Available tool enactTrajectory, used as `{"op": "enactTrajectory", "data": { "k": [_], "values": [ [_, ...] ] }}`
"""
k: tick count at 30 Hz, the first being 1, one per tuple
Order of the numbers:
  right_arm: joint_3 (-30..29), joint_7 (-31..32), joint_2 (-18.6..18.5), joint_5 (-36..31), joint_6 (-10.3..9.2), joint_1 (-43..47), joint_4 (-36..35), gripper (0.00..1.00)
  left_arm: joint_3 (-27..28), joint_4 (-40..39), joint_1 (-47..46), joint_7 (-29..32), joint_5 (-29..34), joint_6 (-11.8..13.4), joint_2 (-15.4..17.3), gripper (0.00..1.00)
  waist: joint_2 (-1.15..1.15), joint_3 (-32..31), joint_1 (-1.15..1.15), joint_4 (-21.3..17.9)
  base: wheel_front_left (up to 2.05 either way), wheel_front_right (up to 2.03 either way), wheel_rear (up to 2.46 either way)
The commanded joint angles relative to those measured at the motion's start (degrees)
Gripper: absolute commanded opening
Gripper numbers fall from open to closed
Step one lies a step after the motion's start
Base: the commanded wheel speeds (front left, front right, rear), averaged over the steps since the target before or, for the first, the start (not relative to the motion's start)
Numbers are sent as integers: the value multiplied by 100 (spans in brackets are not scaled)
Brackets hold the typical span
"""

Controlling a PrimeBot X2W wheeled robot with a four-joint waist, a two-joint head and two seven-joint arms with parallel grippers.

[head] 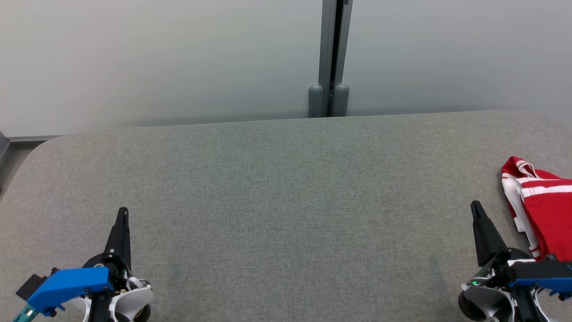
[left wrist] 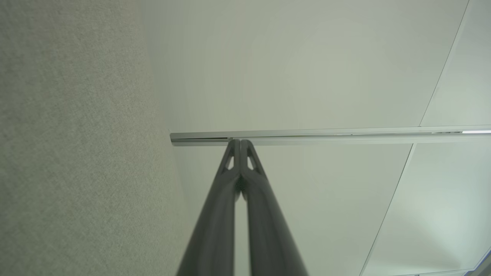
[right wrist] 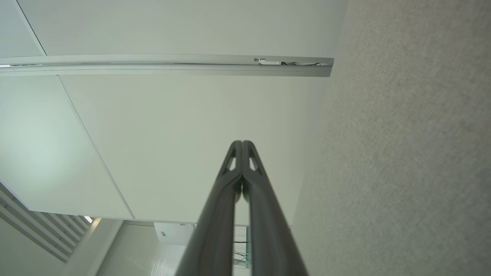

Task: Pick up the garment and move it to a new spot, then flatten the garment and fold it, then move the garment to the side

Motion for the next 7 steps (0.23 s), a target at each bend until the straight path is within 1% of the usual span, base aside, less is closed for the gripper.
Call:
{"op": "enactTrajectory", "data": {
  "k": [1, 7],
  "values": [
    [-11, 17, -25, 16, 2, 68, -22, 0, 11, -25, -55, 23, -14, -20, 8, 0, 0, 0, 0, 0, 0, 0, 0],
    [-11, 16, -25, 16, 2, 68, -22, 0, 11, -25, -55, 23, -14, -20, 7, 0, 0, 0, 0, 0, 0, 0, 0]
  ]
}}
